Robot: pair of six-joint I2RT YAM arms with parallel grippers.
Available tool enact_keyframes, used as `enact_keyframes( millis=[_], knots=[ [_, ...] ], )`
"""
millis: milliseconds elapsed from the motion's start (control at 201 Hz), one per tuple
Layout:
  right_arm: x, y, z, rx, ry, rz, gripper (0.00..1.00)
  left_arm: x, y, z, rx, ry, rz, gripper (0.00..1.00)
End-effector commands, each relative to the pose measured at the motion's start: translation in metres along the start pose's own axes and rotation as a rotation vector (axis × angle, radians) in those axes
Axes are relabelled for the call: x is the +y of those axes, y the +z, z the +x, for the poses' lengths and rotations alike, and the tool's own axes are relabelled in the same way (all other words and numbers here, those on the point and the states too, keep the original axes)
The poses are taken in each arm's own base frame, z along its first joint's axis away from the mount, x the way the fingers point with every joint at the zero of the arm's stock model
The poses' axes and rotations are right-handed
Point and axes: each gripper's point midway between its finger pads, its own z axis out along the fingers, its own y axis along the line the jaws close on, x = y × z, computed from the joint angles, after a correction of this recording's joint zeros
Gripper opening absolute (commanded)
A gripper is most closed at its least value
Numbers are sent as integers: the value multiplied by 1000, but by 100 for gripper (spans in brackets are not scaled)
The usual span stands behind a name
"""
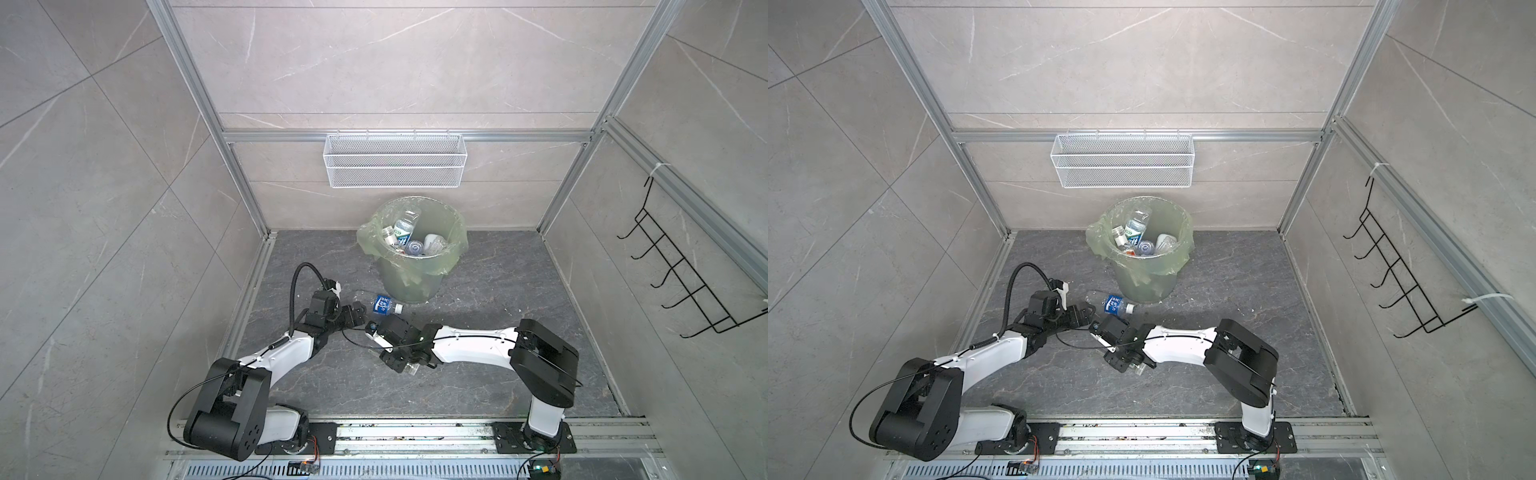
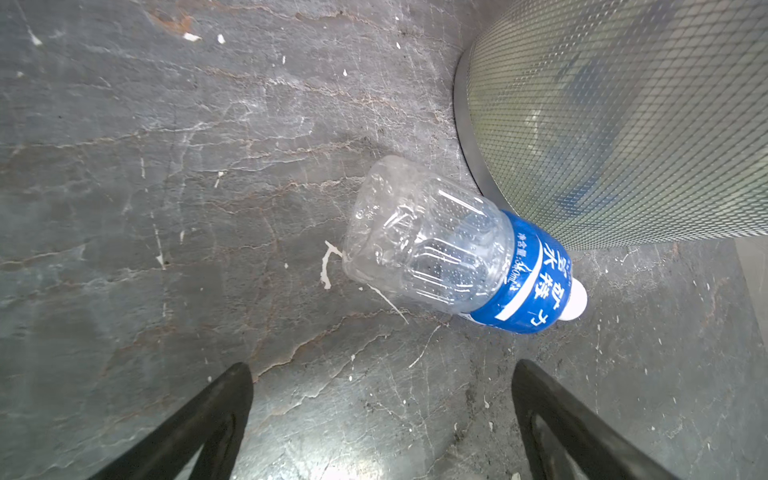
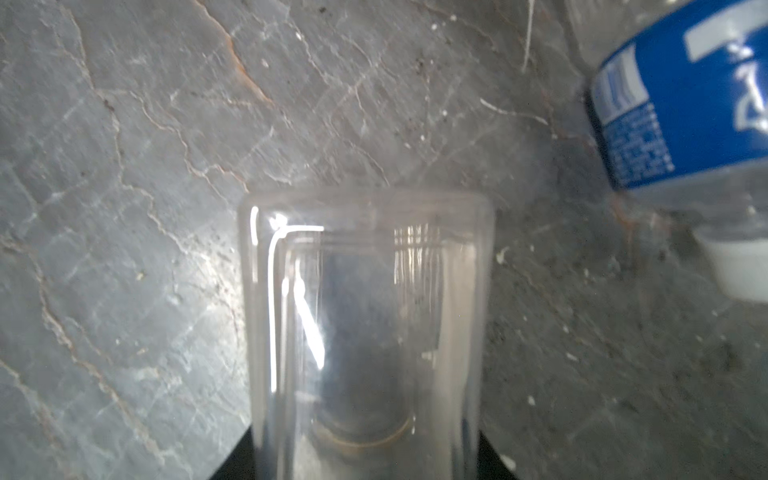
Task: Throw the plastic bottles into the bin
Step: 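Lift the green-capped bottle with the right gripper and carry it over the bin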
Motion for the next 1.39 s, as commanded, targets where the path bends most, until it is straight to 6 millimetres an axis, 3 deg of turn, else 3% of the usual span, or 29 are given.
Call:
enact_keyframes(
  millis=[0, 139, 563, 787, 926, 1040, 1160, 1304, 1389],
  knots=[
    [-10, -24, -11, -104, 67, 48, 34, -18, -1, -21, -53, 18, 75, 100],
    [-20, -43, -3, -143, 127, 93, 33, -26, 0, -21, -53, 43, 109, 100],
    [-55, -105, 45, -348, 399, 219, 32, -77, -4, -12, -61, 241, 213, 99],
    [-68, -131, 66, -429, 492, 266, 32, -88, -8, -10, -75, 286, 245, 99],
    [-76, -159, 65, -492, 524, 284, 32, -92, -10, -9, -80, 300, 257, 99],
    [-85, -197, 50, -553, 534, 311, 33, -94, -11, -9, -84, 304, 265, 99],
    [-96, -246, 14, -620, 524, 359, 32, -96, -12, -9, -84, 305, 270, 99],
    [-125, -301, -61, -656, 514, 438, 30, -97, -12, -10, -84, 304, 273, 99],
    [-160, -326, -113, -706, 554, 426, 29, -98, -13, -10, -82, 301, 279, 99]
  ],
)
